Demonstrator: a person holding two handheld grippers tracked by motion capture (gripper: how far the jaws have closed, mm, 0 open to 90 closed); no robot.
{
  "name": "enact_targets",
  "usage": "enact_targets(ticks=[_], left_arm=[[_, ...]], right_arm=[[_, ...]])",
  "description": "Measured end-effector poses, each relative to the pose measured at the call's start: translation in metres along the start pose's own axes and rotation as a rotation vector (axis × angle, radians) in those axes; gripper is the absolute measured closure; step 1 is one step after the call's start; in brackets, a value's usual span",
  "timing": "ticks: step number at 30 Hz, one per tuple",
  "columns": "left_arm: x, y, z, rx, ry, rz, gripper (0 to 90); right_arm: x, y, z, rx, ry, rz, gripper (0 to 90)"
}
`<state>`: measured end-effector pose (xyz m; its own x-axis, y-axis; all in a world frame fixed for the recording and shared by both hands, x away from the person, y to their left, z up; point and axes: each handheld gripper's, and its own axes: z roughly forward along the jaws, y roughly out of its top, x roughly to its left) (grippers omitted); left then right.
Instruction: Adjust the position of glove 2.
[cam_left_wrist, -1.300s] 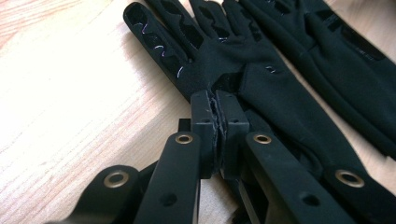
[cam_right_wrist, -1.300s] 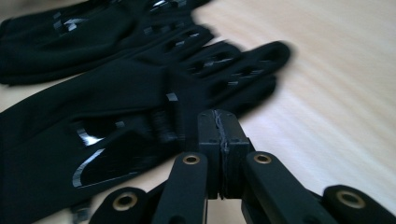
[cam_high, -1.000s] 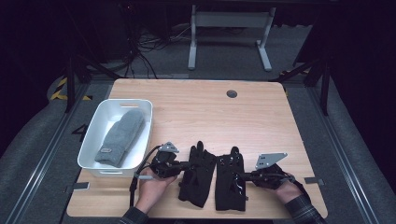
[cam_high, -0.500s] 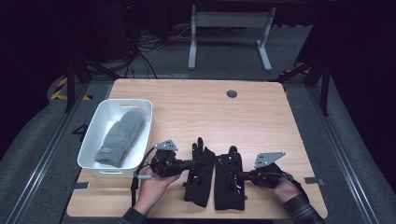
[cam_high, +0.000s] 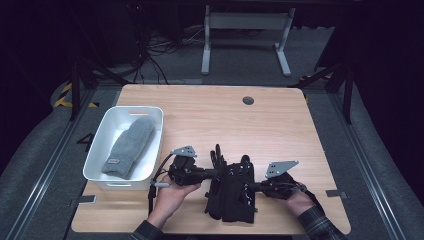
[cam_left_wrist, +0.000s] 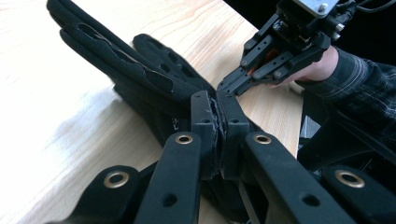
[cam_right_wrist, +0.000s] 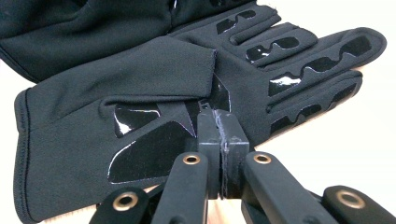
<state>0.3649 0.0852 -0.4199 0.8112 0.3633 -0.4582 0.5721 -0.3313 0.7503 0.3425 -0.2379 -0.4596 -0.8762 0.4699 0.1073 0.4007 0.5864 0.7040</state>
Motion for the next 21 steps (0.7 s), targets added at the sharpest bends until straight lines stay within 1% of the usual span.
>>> enact_targets(ticks=[6,10,21], left_arm=[[0.001,0.008,0.007,0.012,-0.003,0.013,87.7],[0.003,0.011,0.014,0.024,-0.005,0.010,87.7],[0.006,0.017,0.032,0.060,0.001,0.019,87.7]], right_arm=[[0.000,0.009,0.010,-0.004,0.003,-0.007,90.0],[0.000,0.014,0.016,-0.009,0.004,-0.005,90.0],[0.003,0.028,0.032,-0.017,0.001,-0.024,90.0]])
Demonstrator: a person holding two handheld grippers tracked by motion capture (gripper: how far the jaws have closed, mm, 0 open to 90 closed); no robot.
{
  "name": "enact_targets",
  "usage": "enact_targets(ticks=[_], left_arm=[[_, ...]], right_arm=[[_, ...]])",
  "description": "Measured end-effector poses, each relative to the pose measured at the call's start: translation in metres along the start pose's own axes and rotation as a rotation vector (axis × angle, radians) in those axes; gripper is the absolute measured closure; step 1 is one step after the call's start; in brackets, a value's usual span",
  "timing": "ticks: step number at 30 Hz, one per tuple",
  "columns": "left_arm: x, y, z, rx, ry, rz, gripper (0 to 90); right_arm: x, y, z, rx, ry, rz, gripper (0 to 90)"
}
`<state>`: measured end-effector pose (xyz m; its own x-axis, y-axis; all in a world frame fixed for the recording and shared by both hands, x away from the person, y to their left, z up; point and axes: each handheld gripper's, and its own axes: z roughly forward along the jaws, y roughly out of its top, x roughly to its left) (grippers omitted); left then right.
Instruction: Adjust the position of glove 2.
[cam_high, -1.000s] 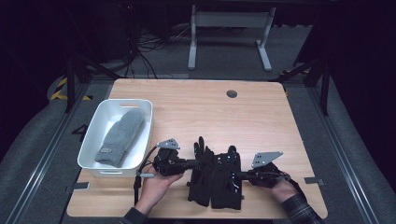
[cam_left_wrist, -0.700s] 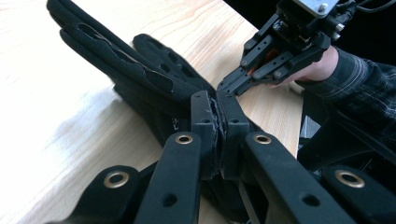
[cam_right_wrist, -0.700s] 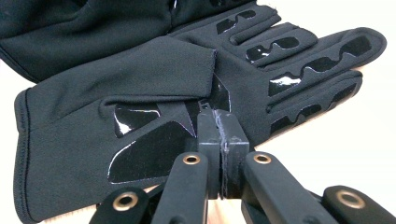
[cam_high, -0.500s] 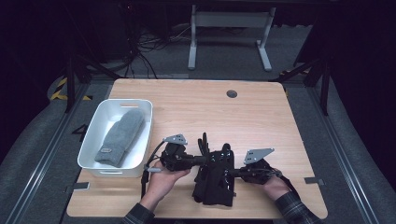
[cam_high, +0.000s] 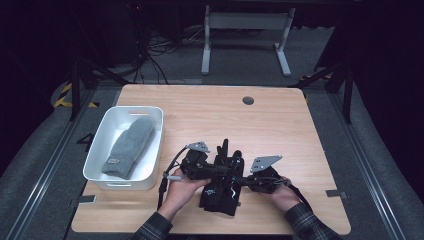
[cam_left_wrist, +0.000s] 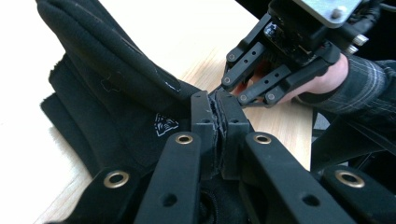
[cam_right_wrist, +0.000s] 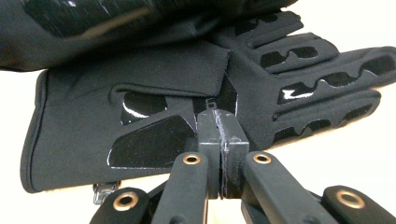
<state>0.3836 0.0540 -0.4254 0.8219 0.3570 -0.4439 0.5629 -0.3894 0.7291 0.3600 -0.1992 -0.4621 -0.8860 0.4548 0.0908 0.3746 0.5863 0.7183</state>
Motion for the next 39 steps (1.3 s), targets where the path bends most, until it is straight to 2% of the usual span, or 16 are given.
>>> enact_targets(ticks=[8,11,14,18,20,21,23,25,27,29,32,34,36,39], left_arm=[[0.003,0.000,0.014,0.026,0.004,-0.005,87.6],[0.004,0.000,0.018,0.031,-0.007,-0.018,87.5],[0.004,-0.001,0.023,0.040,-0.009,-0.019,87.4],[0.005,-0.001,0.028,0.029,-0.026,-0.023,85.7],[0.004,-0.001,0.029,0.010,-0.044,-0.032,78.5],[0.002,0.000,0.029,0.011,-0.044,-0.022,73.1],[-0.001,0.001,0.027,0.011,-0.028,-0.003,71.7],[-0.006,0.000,0.025,0.018,-0.022,0.023,75.3],[-0.013,-0.001,0.025,0.044,-0.013,0.056,81.9],[-0.017,-0.003,0.027,0.061,-0.022,0.069,88.0],[-0.022,-0.009,0.033,0.103,-0.023,0.085,89.5],[-0.023,-0.012,0.038,0.123,-0.036,0.075,89.6],[-0.024,-0.014,0.043,0.159,-0.027,0.075,89.7],[-0.025,-0.017,0.048,0.209,0.008,0.095,89.7]], right_arm=[[0.002,0.006,0.007,-0.004,-0.002,-0.019,90.0],[0.000,0.005,-0.003,-0.029,-0.025,-0.023,90.0],[-0.009,0.002,-0.016,-0.060,-0.062,0.007,90.0],[-0.016,-0.005,-0.023,-0.044,-0.077,0.028,90.0],[-0.017,-0.007,-0.022,-0.036,-0.084,0.026,90.0],[-0.018,-0.007,-0.023,-0.032,-0.091,0.023,90.0],[-0.020,-0.008,-0.025,-0.035,-0.107,0.027,89.8],[-0.024,-0.010,-0.029,-0.037,-0.128,0.032,88.8],[-0.028,-0.013,-0.033,-0.041,-0.149,0.041,83.4],[-0.032,-0.017,-0.037,-0.041,-0.178,0.050,74.9],[-0.040,-0.023,-0.043,-0.042,-0.227,0.073,59.8],[-0.046,-0.027,-0.046,-0.049,-0.257,0.095,52.4],[-0.051,-0.030,-0.048,-0.053,-0.281,0.111,45.5],[-0.058,-0.035,-0.052,-0.049,-0.318,0.127,40.1]])
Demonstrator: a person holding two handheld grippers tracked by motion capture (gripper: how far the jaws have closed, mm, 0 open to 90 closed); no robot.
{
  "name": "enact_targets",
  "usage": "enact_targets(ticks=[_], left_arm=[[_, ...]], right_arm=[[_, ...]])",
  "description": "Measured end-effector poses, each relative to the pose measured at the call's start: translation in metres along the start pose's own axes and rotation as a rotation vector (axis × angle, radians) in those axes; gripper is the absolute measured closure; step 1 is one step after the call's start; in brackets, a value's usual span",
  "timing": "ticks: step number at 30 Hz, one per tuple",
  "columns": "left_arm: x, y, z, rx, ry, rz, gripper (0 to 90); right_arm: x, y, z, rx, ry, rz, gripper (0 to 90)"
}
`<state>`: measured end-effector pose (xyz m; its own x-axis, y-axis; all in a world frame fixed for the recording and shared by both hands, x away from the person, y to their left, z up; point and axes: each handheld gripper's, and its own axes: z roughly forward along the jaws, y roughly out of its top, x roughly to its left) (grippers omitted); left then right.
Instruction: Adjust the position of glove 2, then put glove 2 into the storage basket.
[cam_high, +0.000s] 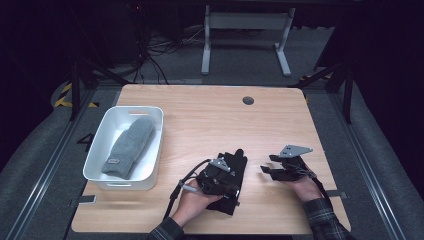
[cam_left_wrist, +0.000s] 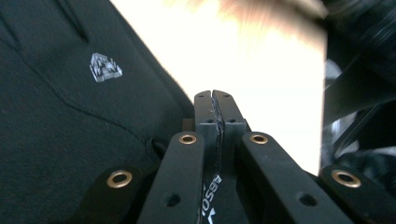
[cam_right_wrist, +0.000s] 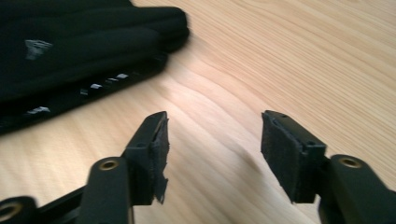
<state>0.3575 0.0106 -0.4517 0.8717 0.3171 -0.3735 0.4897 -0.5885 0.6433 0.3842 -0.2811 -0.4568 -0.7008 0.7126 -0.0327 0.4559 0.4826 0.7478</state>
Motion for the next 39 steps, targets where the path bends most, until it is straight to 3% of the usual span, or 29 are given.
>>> enact_targets(ticks=[7,11,15,24,28,33,39], left_arm=[[0.002,-0.003,-0.010,0.061,0.043,0.017,89.8],[0.006,-0.007,-0.017,0.083,0.055,0.012,89.8],[0.011,-0.011,-0.024,0.105,0.095,0.011,89.9],[0.023,-0.020,-0.043,0.103,0.149,-0.026,89.9],[0.023,-0.020,-0.051,0.088,0.157,-0.013,89.4],[0.019,-0.014,-0.060,0.050,0.176,0.015,78.0],[0.024,-0.005,-0.058,0.037,0.202,0.032,49.9]], right_arm=[[-0.016,-0.008,-0.002,0.009,-0.048,0.041,34.9],[-0.017,-0.009,-0.001,0.017,-0.058,0.047,34.2],[-0.017,-0.010,0.001,0.027,-0.060,0.049,33.3],[-0.019,-0.012,0.002,0.019,-0.062,0.059,28.2],[-0.019,-0.013,0.003,0.007,-0.061,0.059,25.7],[-0.019,-0.013,0.004,0.008,-0.066,0.061,24.4],[-0.019,-0.013,0.004,0.010,-0.070,0.063,23.6]])
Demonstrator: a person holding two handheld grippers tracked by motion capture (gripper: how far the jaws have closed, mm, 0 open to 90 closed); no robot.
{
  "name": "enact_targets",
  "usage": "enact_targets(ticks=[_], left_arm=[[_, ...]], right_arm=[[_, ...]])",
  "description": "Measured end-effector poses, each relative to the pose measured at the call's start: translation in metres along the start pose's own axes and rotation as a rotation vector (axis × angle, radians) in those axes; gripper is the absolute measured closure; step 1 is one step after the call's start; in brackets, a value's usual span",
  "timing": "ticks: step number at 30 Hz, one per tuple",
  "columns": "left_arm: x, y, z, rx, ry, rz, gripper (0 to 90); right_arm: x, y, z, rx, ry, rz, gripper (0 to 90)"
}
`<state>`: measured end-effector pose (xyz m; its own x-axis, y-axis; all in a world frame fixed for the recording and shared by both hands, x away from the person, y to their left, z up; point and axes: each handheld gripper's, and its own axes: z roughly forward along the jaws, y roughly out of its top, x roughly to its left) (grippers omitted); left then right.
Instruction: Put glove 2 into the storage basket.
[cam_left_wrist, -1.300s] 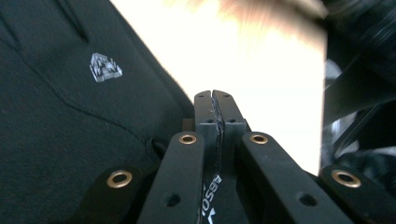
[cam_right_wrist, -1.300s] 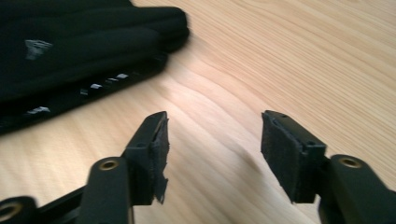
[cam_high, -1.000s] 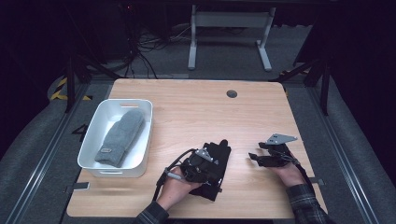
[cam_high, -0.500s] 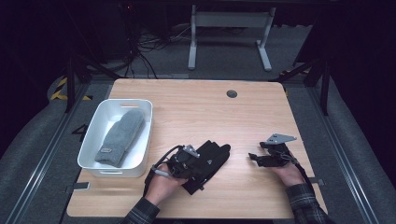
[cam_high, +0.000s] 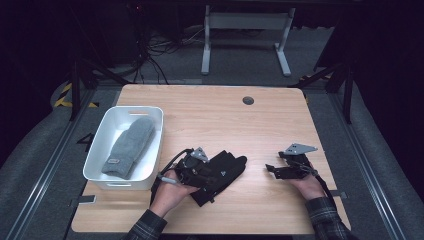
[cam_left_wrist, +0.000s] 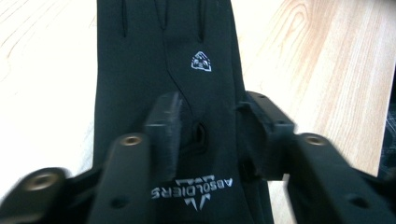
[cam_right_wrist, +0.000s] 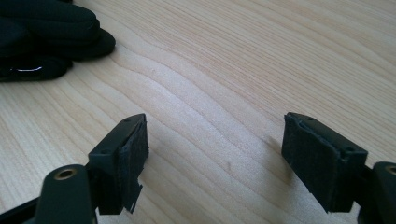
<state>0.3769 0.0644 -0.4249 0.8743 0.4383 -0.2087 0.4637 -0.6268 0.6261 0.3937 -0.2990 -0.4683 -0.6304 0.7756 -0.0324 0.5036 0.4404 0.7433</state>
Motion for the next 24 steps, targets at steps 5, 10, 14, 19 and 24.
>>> enact_targets(ticks=[5,10,14,19,24], left_arm=[[0.004,0.008,0.009,-0.016,0.034,0.020,28.9],[0.008,0.013,0.016,-0.011,0.066,0.029,21.1],[0.010,0.013,0.020,-0.007,0.086,0.033,19.3],[0.012,0.011,0.026,0.024,0.100,0.032,18.4],[0.011,0.009,0.032,0.043,0.104,0.037,18.2]], right_arm=[[0.000,0.000,0.000,-0.001,-0.001,0.001,23.6],[0.000,0.000,0.000,-0.001,-0.001,0.001,23.6],[0.000,0.000,0.000,0.000,-0.002,0.001,23.6],[0.000,0.000,0.000,-0.001,-0.002,0.001,23.6],[0.000,0.000,0.000,-0.001,-0.002,0.001,23.8]])
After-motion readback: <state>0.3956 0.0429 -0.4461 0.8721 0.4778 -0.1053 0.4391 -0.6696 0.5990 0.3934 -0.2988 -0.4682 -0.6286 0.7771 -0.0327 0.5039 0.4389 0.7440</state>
